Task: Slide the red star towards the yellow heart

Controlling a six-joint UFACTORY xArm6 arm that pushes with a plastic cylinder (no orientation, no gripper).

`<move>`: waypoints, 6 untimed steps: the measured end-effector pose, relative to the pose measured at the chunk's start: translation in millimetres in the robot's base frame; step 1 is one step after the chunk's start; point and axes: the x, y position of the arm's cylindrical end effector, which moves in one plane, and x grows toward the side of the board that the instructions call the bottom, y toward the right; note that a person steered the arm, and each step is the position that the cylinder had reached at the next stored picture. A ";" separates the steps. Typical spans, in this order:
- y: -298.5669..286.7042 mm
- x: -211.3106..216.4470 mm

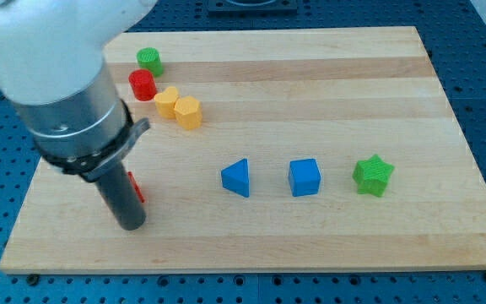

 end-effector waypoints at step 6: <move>-57.5 -102.6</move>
